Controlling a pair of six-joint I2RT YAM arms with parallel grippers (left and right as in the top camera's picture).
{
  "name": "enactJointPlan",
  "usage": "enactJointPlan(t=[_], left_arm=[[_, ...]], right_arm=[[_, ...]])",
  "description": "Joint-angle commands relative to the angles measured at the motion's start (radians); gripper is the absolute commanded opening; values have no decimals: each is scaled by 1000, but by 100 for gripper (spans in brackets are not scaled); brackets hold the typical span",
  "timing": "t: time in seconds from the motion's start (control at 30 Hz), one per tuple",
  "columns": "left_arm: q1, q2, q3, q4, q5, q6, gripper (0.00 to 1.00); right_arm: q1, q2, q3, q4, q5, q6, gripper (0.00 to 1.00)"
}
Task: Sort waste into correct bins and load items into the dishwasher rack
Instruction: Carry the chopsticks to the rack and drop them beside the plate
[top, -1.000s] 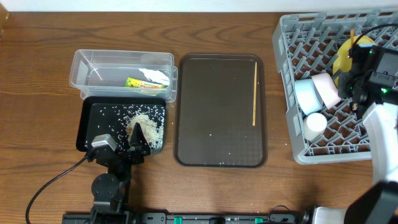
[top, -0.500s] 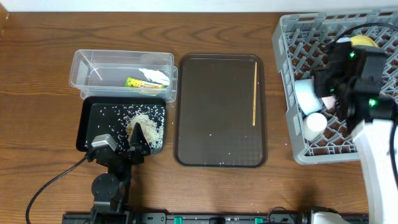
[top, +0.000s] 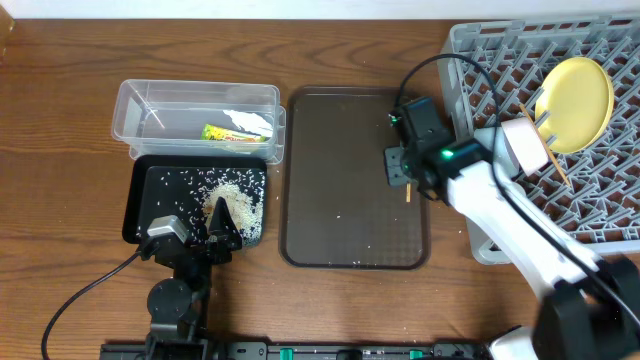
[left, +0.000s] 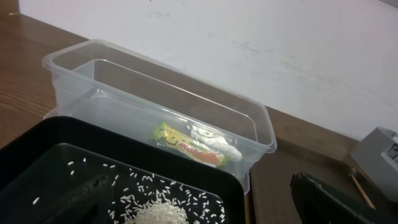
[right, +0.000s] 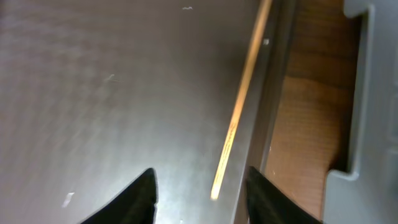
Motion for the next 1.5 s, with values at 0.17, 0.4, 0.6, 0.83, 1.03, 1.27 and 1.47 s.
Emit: enactJointPlan(t=[0.17, 0.4, 0.6, 0.83, 1.03, 1.27, 1.47], left_arm=[[7, -5, -32, -17, -5, -9, 94], [7, -5, -32, -17, -5, -9, 94], [7, -5, -32, -17, -5, -9, 94], [7, -5, -32, -17, -5, -9, 94], [7, -5, -32, -17, -5, -9, 94], [7, -5, -32, -17, -5, -9, 94], [7, -5, -32, -17, -5, -9, 94]], right_arm=[[-47, 222, -5, 116, 60, 178, 33], [-52, 334, -5, 113, 44, 194, 21], [-53, 295, 5, 82, -10, 176, 1], [-66, 39, 86, 33, -60, -226, 1], [-188, -160, 132, 16, 37, -461, 1], [-475, -194, 132, 37, 60, -586, 1], [-623, -82, 131, 53, -34, -632, 1]])
